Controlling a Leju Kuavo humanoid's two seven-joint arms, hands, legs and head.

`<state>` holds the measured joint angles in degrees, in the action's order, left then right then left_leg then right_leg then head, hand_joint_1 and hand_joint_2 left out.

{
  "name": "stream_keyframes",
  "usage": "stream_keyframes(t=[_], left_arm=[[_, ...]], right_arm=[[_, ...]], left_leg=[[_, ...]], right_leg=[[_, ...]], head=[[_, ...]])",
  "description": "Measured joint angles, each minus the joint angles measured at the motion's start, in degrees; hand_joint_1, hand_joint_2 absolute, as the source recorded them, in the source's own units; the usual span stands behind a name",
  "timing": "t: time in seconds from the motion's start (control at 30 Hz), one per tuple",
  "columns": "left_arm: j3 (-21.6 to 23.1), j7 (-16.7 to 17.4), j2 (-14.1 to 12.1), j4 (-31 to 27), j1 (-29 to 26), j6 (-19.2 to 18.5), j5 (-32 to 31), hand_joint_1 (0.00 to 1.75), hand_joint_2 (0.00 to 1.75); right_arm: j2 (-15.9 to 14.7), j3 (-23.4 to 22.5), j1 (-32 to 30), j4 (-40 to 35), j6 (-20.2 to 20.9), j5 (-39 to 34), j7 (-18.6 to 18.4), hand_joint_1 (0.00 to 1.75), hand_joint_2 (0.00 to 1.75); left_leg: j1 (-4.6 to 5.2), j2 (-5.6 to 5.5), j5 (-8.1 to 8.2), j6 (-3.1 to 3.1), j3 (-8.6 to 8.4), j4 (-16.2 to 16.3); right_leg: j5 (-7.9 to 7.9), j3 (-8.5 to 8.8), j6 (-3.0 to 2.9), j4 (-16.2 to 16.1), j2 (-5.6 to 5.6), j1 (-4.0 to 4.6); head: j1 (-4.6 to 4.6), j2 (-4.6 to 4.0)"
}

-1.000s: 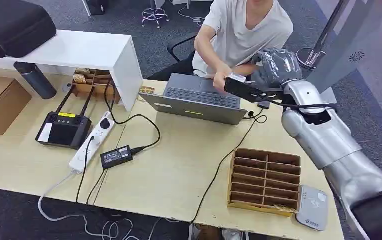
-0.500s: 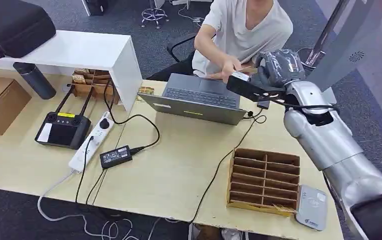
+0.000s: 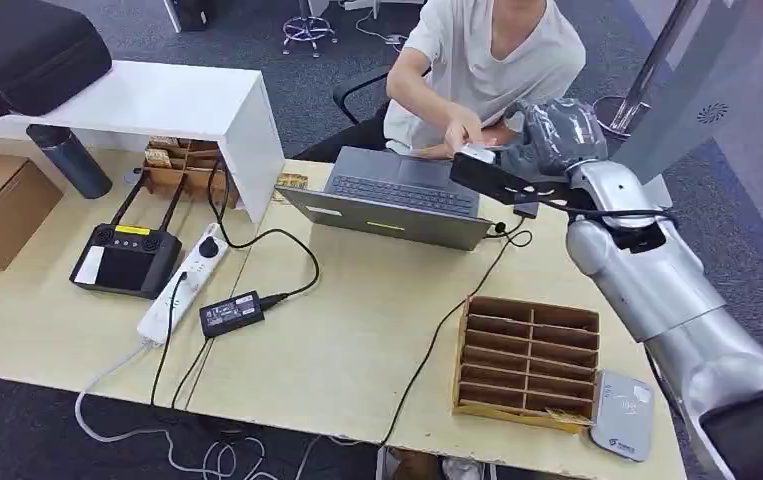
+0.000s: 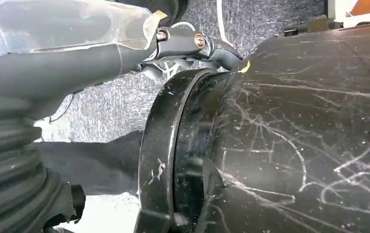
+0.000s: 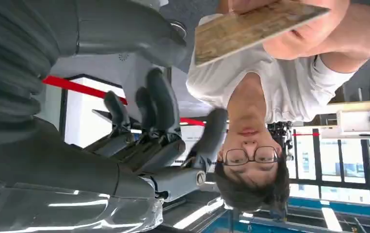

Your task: Pass the card to the sensor for recognition and then transmit it.

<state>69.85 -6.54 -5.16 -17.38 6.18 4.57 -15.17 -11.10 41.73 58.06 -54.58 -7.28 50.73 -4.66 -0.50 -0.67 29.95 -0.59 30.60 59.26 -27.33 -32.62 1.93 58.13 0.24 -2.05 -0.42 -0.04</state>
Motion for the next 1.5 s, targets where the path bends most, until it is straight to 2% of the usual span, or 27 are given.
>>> stream_keyframes(t=[0.77,0.8,0.83,1.5], left_arm=[[-0.41,0.52,0.02,0.0,-0.06,-0.79,0.0,0.0,1.75],[-0.42,0.52,0.02,0.0,-0.06,-0.81,0.0,0.0,1.75],[-0.44,0.52,0.0,0.0,-0.06,-0.81,0.02,0.0,1.75],[-1.4,0.83,0.07,0.0,-0.11,-1.16,0.0,0.0,1.75]], right_arm=[[0.0,-0.96,-0.19,-0.5,1.12,0.42,-0.13,0.0,1.75],[0.0,-0.96,-0.19,-0.5,1.12,0.42,-0.15,0.65,1.75],[0.0,-0.96,-0.19,-0.5,1.14,0.42,-0.13,1.75,1.75],[0.0,-1.12,-0.44,-0.98,1.4,-0.46,0.18,1.75,1.75]], left_leg=[[0.0,0.0,0.0,0.0,0.0,0.0],[0.0,0.0,0.0,0.0,0.0,0.0],[0.0,0.0,0.0,0.0,0.0,0.0],[0.0,0.0,0.0,0.0,0.0,0.0]], right_leg=[[0.0,0.0,0.0,0.0,0.0,0.0],[0.0,0.0,0.0,0.0,0.0,0.0],[0.0,0.0,0.0,0.0,0.0,0.0],[0.0,0.0,0.0,0.0,0.0,0.0]], head=[[0.0,0.0],[0.0,0.0],[0.0,0.0],[0.0,0.0]])
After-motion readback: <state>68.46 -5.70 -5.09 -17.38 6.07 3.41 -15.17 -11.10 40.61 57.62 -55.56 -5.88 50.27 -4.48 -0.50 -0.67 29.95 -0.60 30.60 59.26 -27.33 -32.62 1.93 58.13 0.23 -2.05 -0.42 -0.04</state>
